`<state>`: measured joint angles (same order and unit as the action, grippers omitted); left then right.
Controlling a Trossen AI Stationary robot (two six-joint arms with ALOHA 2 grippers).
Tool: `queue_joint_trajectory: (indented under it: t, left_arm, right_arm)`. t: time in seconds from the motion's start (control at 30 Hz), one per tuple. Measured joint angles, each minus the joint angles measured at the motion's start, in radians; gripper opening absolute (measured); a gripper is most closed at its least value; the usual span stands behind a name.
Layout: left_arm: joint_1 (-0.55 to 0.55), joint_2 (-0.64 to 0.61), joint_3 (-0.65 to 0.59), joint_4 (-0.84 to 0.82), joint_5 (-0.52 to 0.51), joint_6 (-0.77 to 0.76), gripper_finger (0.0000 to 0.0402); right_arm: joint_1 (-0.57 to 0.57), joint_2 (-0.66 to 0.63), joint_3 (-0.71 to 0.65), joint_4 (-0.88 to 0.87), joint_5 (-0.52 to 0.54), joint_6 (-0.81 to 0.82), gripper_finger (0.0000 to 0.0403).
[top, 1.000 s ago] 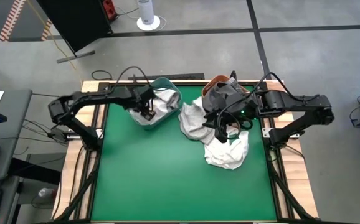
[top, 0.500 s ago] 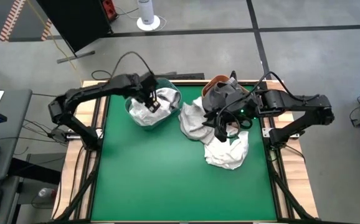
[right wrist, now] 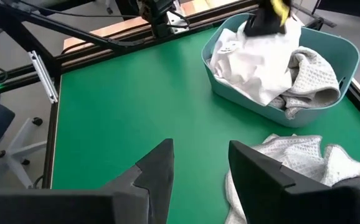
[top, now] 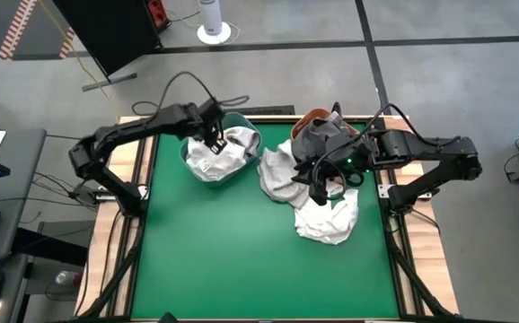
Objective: Sort towels by color in basket
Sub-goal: Put the white towel into the blue bin
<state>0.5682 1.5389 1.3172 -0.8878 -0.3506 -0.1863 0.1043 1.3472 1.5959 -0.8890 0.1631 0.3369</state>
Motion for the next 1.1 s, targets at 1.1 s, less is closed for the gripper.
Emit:
queue_joint_trajectory:
  t: [1.1]
  left_arm:
    - [0.007, -0.001, -0.009, 0.093, 0.07, -0.092, 0.0169]
  right_arm:
    - [0.0, 0.0, 0.0, 0.0, 0.022, -0.008, 0.018]
